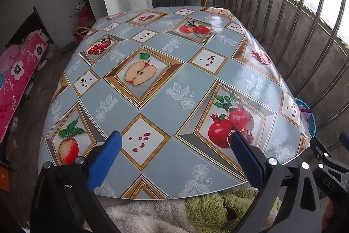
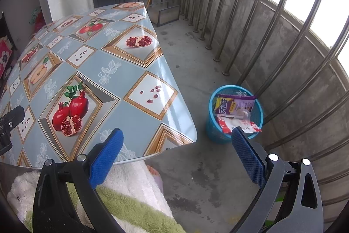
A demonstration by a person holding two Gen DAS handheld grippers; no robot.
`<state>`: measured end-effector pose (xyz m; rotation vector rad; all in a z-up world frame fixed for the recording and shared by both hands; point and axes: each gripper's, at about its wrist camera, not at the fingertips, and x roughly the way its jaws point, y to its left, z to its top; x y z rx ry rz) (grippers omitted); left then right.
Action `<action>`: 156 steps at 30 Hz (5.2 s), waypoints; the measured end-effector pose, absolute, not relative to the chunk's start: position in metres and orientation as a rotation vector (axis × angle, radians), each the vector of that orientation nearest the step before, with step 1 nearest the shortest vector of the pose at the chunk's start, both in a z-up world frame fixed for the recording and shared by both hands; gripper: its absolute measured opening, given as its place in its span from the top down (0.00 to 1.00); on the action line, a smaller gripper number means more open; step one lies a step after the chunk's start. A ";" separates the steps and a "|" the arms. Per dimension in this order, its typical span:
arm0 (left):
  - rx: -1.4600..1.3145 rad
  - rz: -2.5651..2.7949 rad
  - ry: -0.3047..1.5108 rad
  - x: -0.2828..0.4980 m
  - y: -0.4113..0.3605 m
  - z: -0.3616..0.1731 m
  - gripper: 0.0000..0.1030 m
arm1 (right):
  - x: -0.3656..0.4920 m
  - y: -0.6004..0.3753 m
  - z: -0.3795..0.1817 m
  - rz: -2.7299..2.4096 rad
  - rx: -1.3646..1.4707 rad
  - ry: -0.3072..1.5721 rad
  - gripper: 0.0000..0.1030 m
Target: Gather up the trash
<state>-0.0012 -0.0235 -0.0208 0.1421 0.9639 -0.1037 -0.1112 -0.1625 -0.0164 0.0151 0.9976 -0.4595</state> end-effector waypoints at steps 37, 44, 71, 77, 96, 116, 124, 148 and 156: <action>0.156 -0.167 0.959 -0.006 -0.031 -0.021 0.05 | -0.115 -0.168 -0.016 -0.487 0.032 0.996 0.08; 0.157 -0.169 0.958 -0.006 -0.031 -0.021 0.05 | -0.115 -0.169 -0.017 -0.485 0.030 0.996 0.08; 0.156 -0.158 0.968 -0.006 -0.029 -0.023 0.05 | -0.115 -0.166 -0.018 -0.484 0.033 0.997 0.08; 0.156 -0.152 0.972 -0.006 -0.028 -0.025 0.05 | -0.115 -0.164 -0.018 -0.484 0.035 0.997 0.08; 0.153 -0.144 0.973 -0.006 -0.026 -0.025 0.05 | -0.111 -0.156 -0.020 -0.470 0.035 0.997 0.08; 0.151 -0.141 0.977 -0.007 -0.025 -0.025 0.05 | -0.112 -0.156 -0.020 -0.460 0.038 0.991 0.08; 0.151 -0.140 0.978 -0.006 -0.025 -0.025 0.05 | -0.113 -0.156 -0.020 -0.458 0.039 0.992 0.08; 0.153 -0.140 0.981 -0.007 -0.025 -0.026 0.05 | -0.111 -0.157 -0.021 -0.454 0.040 0.992 0.08; 0.154 -0.139 0.980 -0.006 -0.025 -0.025 0.05 | -0.110 -0.157 -0.021 -0.454 0.042 0.992 0.08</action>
